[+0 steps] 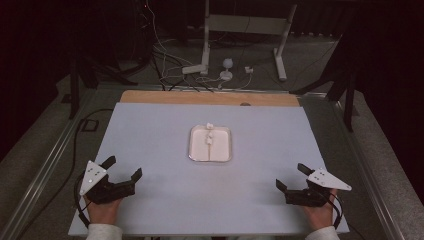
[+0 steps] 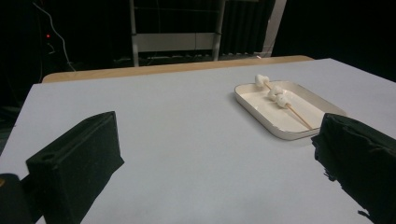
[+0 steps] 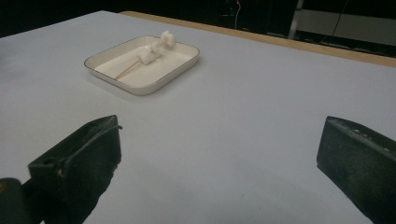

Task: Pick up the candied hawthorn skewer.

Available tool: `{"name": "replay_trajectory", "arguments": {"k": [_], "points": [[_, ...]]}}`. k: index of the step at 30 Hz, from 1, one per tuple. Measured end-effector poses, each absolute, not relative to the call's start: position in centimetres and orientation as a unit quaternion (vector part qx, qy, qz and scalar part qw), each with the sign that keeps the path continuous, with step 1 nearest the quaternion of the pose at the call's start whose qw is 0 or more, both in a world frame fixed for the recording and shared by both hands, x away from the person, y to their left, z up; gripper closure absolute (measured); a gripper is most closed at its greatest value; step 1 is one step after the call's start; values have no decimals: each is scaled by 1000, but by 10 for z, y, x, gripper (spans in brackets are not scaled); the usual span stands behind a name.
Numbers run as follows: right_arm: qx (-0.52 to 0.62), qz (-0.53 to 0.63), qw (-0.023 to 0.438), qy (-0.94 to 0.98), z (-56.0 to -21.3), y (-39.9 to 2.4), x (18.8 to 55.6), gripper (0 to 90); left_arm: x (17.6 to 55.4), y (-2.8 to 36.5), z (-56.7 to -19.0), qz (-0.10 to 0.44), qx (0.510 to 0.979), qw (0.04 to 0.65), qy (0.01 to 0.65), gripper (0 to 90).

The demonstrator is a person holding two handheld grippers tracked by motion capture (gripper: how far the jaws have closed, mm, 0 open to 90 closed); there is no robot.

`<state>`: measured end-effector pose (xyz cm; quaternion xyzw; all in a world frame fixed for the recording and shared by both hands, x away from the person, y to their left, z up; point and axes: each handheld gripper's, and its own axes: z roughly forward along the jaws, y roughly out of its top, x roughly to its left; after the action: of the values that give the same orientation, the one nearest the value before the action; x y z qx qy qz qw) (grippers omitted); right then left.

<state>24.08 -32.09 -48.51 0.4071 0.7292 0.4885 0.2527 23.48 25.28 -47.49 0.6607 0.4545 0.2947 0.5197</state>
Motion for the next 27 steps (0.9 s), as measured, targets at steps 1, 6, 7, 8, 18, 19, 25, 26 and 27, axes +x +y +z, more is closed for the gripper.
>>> {"name": "replay_trajectory", "arguments": {"k": [1, 6, 7, 8, 18, 19, 25, 26, 27], "points": [[407, 488, 253, 729, -485, -321, 241, 0, 235, 252, -475, 295, 661, 519, 455, 12], [405, 487, 256, 730, -485, -320, 240, 0, 234, 251, -475, 296, 660, 518, 457, 12], [406, 487, 255, 730, -485, -319, 240, 0, 234, 251, -475, 295, 660, 518, 457, 12], [406, 487, 256, 730, -485, -319, 241, 0, 234, 251, -475, 294, 660, 518, 457, 12], [415, 484, 257, 726, -487, -321, 241, 0, 238, 243, -465, 288, 661, 517, 461, 12], [415, 484, 258, 726, -487, -321, 242, 0, 239, 241, -464, 287, 662, 515, 462, 12], [418, 483, 261, 724, -487, -322, 241, 0, 246, 231, -457, 281, 672, 511, 456, 12], [418, 484, 261, 724, -487, -322, 241, 0, 247, 230, -456, 281, 674, 510, 455, 12], [418, 484, 261, 723, -487, -322, 241, 0, 248, 228, -455, 280, 674, 511, 454, 12]]}}
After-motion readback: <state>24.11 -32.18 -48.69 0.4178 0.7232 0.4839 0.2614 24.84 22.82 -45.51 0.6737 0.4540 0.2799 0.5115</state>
